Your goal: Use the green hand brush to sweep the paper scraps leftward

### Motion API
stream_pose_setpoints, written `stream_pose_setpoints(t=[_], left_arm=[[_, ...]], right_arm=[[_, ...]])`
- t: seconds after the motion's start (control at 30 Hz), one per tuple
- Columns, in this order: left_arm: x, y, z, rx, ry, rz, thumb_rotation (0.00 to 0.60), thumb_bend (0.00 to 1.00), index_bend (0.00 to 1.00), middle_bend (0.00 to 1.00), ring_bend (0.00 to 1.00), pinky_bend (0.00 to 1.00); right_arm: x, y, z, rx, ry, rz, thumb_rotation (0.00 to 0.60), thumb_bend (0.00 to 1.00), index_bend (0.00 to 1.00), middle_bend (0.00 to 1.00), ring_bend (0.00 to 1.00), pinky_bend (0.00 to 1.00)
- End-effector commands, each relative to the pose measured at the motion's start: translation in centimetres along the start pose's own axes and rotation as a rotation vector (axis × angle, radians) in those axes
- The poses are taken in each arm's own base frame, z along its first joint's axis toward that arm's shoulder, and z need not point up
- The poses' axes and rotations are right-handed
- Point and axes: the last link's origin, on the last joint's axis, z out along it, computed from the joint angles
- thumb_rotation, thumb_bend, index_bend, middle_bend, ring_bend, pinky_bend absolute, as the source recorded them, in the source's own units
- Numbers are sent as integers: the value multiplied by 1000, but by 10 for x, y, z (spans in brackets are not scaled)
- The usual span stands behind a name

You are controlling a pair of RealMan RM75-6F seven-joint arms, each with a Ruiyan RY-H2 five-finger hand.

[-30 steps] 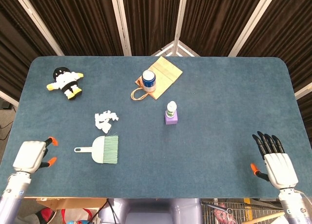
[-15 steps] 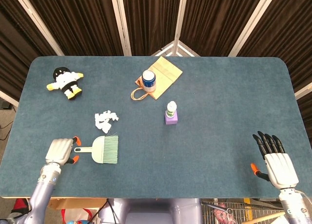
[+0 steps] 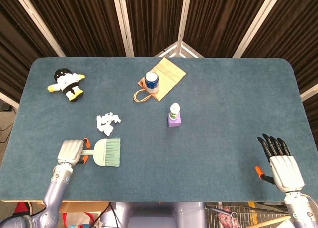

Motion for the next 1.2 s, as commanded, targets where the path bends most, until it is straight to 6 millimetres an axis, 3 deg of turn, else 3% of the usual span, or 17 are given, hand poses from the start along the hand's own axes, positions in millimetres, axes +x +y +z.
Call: stream_pose_setpoints(t=[0.03,0.27,0.4,0.73,0.93,1.2], left_arm=[[-4,2,2,2,-10,3,600,483,452,1000,1000,1000],[-9,1,1,9,-22,-10,600,608,660,1000,1000,1000],[-1,0,-2,1,9,-32,600,622,713,1000,1000,1000],[64,17,-3,-66,157,-108,600,643,742,1000,1000,1000],[92,41,22,-62,175,-96,600,645,745,1000,1000,1000],[102,76,61,-48,158,-33,600,646,745,1000,1000,1000]], right_arm=[[0,0,0,-1,0,1,600,322,0,0,0,11],[0,0,0,-2,2,2,600,321,0,0,0,11],[1,0,0,-1,2,3,600,321,0,0,0,11],[0,-1,0,2,-2,5,600,321,0,0,0,11],[0,1,1,-6,-5,16,600,321,0,0,0,11],[0,4,4,-27,-16,38,600,321,0,0,0,10]])
